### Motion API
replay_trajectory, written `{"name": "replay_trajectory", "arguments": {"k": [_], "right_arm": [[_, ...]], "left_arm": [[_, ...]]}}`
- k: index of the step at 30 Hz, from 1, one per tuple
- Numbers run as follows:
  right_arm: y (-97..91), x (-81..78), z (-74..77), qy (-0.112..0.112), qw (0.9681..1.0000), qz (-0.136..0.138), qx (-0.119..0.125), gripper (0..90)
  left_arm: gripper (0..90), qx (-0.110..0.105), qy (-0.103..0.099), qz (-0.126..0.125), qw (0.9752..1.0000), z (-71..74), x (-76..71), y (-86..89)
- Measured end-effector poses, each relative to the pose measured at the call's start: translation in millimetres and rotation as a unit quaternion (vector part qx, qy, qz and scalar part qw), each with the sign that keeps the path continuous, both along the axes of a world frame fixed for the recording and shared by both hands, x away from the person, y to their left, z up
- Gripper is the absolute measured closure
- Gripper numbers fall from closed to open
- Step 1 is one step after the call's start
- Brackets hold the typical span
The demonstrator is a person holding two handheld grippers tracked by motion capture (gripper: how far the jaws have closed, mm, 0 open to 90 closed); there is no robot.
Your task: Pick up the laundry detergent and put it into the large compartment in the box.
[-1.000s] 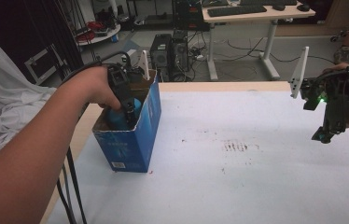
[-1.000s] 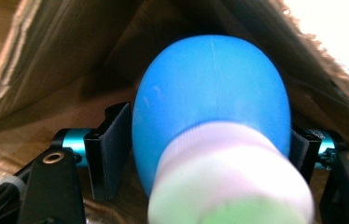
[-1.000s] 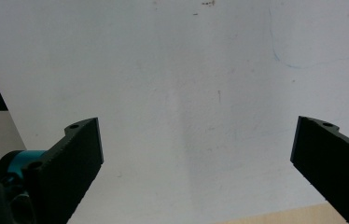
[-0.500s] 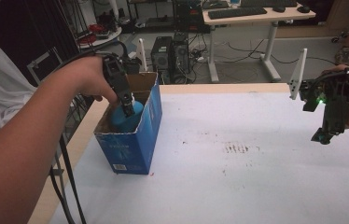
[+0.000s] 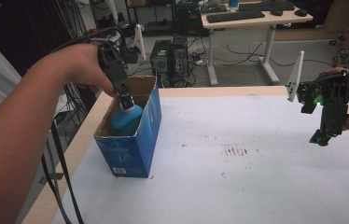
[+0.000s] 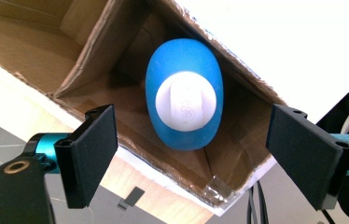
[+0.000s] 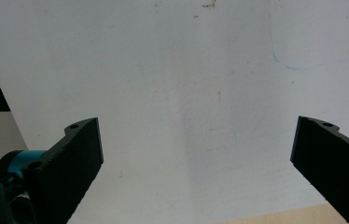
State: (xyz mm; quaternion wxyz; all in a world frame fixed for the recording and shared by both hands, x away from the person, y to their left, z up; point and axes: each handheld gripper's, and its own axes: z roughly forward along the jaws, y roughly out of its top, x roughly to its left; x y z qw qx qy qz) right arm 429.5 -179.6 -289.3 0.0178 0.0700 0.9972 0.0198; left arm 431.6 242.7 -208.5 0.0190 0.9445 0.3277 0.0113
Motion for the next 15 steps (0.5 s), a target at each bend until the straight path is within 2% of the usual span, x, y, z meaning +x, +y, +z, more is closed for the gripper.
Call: {"name": "replay_trajectory", "arguments": {"k": [7,15], "right_arm": [[0.6,-0.5,1.2,-0.001,1.0000,-0.002,0.002,1.3],[0.4,-0.6,1.1,0.001,1.0000,-0.001,0.001,1.3]], "left_arm": [[12.3,-0.008,-0.007,-0.019,0.9998,17.1,-2.4,-12.7],[7.1,-0.023,-0.001,-0.072,0.9971,24.1,-11.1,-39.4]]}}
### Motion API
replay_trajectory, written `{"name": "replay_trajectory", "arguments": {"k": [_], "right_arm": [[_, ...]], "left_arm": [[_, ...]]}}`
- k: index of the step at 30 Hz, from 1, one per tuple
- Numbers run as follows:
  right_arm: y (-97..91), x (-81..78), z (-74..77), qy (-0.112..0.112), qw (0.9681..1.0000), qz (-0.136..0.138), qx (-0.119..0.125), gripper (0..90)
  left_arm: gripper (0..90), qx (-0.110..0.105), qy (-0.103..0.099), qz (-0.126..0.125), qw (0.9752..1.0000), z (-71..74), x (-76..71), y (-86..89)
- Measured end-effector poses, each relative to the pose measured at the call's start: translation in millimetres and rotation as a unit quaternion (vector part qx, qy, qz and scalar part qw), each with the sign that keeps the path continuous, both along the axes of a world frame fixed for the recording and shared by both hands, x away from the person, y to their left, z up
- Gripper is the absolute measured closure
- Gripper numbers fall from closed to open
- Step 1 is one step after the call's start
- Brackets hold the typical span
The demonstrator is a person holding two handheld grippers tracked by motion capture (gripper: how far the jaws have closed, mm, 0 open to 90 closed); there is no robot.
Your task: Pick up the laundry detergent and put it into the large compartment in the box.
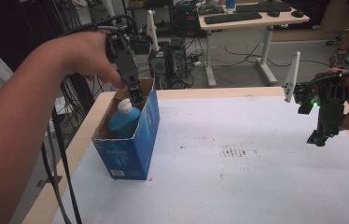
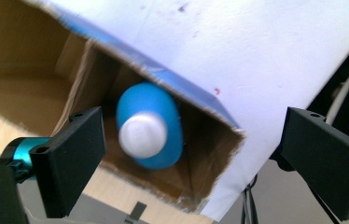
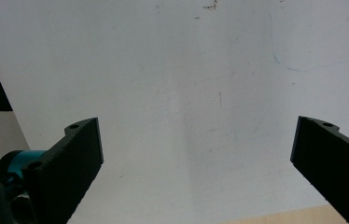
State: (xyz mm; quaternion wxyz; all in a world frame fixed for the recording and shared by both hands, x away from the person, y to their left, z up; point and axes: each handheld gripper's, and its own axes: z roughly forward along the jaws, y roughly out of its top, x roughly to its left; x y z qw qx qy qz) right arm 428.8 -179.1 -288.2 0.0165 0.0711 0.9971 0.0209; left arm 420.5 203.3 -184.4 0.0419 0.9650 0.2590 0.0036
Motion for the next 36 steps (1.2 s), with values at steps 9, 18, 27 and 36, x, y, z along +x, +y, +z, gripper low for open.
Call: {"name": "replay_trajectory", "arguments": {"k": [9,18,27,36], "right_arm": [[1.0,-0.9,3.7,-0.001,1.0000,0.002,0.000,1.3],[4.7,-1.7,5.8,-0.002,1.0000,0.009,-0.002,1.4],[6.9,-3.0,8.2,-0.001,0.9999,0.012,-0.006,1.3],[11.7,-6.7,12.2,-0.003,0.9998,0.016,-0.009,1.3]], "left_arm": [[5.2,-0.007,0.005,-0.068,0.9977,-1.5,-10.9,-31.3],[2.6,-0.003,0.013,-0.122,0.9924,-25.2,-15.5,-64.6],[2.6,0.019,0.022,-0.153,0.9878,-67.3,-16.5,-88.0],[2.6,0.018,0.019,-0.167,0.9856,-73.2,-17.8,-93.1]]}}
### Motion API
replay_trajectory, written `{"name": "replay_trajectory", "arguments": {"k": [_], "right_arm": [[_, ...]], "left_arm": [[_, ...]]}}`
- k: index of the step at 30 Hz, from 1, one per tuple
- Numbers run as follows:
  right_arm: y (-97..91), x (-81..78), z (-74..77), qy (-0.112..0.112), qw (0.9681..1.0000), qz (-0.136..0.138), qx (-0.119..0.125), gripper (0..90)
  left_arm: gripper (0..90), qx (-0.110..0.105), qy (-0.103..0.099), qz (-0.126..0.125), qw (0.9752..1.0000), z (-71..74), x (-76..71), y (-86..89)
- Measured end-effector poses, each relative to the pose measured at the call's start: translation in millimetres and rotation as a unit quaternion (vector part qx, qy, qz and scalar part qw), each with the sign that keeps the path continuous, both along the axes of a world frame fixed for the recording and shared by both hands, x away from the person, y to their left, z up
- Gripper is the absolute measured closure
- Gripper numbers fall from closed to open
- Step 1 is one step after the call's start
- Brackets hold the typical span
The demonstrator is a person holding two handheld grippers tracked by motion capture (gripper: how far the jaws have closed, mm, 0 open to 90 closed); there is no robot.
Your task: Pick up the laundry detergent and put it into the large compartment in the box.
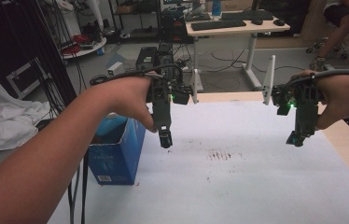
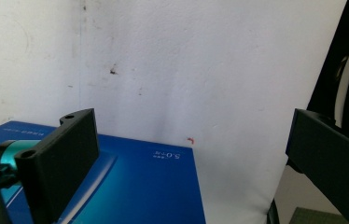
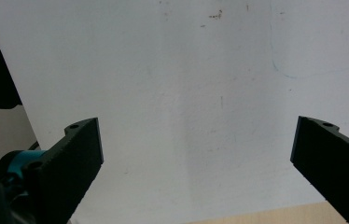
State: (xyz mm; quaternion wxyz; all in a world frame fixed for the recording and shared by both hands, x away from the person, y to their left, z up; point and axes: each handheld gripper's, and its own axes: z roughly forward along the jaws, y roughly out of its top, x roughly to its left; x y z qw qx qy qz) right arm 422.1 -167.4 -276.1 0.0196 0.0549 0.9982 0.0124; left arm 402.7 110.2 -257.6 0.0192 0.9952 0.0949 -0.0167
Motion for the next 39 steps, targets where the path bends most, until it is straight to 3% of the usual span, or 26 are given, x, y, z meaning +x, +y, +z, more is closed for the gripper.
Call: {"name": "replay_trajectory", "arguments": {"k": [14,39], "right_arm": [[-5.8,0.1,1.6,-0.004,1.0000,-0.007,0.003,1.3],[-4.4,-2.4,2.3,-0.005,1.0000,-0.004,0.002,1.3]], "left_arm": [[2.6,-0.001,-0.004,-0.014,0.9999,0.2,-4.0,-6.4],[2.6,-0.006,-0.003,-0.009,0.9999,-2.2,-5.4,-3.4]]}}
